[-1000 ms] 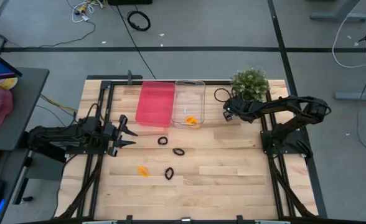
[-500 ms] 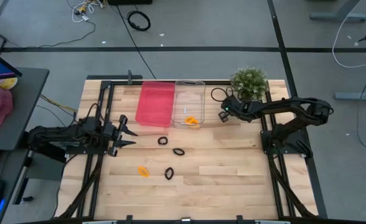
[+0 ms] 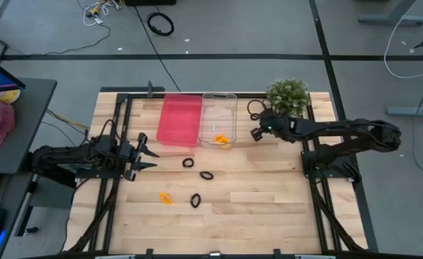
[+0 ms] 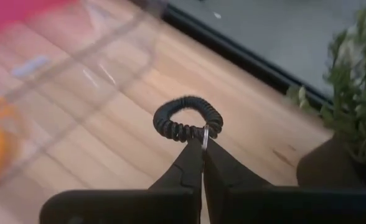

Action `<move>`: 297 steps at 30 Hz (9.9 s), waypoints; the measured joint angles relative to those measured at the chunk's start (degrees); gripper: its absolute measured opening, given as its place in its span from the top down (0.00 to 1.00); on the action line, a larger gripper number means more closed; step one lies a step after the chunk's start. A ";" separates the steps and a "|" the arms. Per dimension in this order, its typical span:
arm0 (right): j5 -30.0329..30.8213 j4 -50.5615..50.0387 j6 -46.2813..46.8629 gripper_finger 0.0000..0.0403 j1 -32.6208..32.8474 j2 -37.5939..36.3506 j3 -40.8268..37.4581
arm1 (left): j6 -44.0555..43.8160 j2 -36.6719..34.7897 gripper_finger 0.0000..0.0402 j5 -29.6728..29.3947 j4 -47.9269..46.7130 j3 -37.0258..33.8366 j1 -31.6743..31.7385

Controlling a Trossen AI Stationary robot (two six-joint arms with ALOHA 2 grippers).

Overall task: Sort spring keychains
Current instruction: Put the black spring keychain into the red bin

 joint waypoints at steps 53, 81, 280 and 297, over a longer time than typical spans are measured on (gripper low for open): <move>-34.99 46.08 -12.89 1.00 13.88 -6.01 0.00 | 0.77 0.37 0.62 -1.44 28.92 0.02 0.02; -42.11 51.07 -8.97 1.00 16.40 -6.01 -0.02 | -23.20 39.47 0.62 13.82 25.62 25.83 -4.67; -9.28 54.61 -52.41 0.57 34.51 13.44 12.72 | -16.22 82.57 0.51 -15.45 -23.98 46.16 -6.22; -8.50 54.57 -51.40 0.57 34.33 13.42 12.72 | -12.45 90.10 0.51 -16.28 -22.51 46.16 -7.86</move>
